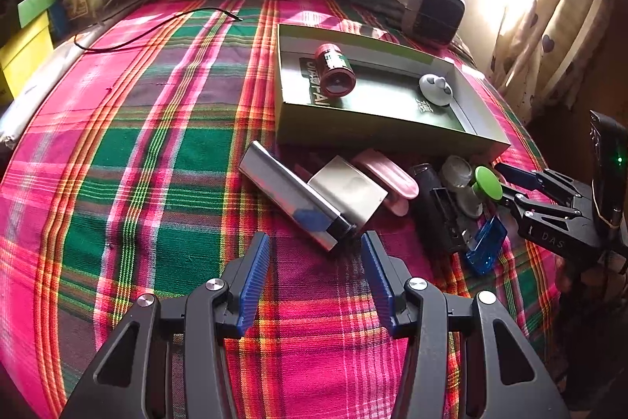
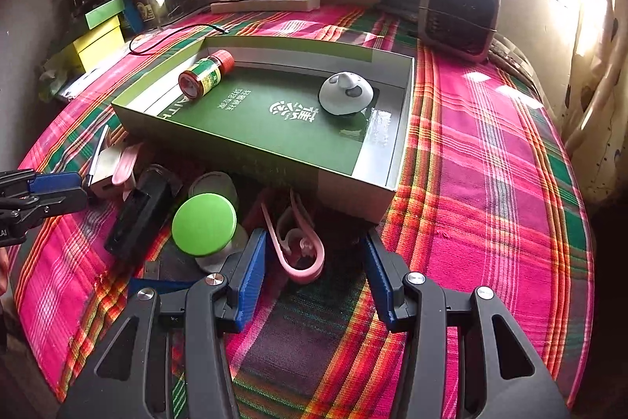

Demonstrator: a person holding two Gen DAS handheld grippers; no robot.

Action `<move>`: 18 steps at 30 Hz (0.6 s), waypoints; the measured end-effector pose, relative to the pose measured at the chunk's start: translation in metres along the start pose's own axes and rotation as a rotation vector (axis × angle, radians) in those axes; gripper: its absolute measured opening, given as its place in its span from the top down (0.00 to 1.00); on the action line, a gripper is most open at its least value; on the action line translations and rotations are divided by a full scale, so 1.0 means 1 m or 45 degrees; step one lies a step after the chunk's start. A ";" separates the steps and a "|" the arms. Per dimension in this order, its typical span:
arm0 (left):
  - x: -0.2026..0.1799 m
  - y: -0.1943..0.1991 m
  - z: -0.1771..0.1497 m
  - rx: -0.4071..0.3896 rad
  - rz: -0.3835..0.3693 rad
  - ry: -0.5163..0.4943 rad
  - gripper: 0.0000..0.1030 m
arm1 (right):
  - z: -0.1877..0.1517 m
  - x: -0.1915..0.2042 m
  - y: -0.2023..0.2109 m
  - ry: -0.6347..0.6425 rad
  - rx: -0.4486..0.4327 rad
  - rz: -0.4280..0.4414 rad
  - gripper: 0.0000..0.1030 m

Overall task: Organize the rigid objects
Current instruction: 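Move the left gripper to the black rectangular case while the right gripper grasps the pink loop earphone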

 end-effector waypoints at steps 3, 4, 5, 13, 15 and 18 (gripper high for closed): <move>-0.002 -0.002 0.002 -0.002 0.018 -0.010 0.54 | 0.002 0.002 -0.002 0.011 0.000 0.002 0.53; -0.002 -0.003 0.002 -0.004 0.027 -0.016 0.54 | 0.001 0.003 -0.002 0.014 -0.001 0.005 0.53; -0.002 -0.003 0.002 -0.005 0.030 -0.017 0.54 | 0.001 0.004 -0.001 0.016 -0.002 0.007 0.53; 0.006 0.000 0.001 -0.007 0.059 -0.005 0.54 | 0.000 0.003 0.003 0.002 -0.022 0.005 0.73; 0.011 0.001 0.000 -0.003 0.081 -0.001 0.54 | 0.000 0.004 0.004 0.000 -0.028 0.004 0.76; 0.018 0.002 0.000 -0.006 0.083 0.015 0.54 | -0.002 0.006 0.005 0.006 -0.027 0.006 0.76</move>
Point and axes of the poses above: each gripper's, at about its wrist camera, not at the fingertips, and y roughly against the way its jaws point, x to its left, z to its top, the point moved 5 cm from there along -y, roughly the way its jaws point, and after that the axes turned 2 degrees about z, right-handed, at the moved point
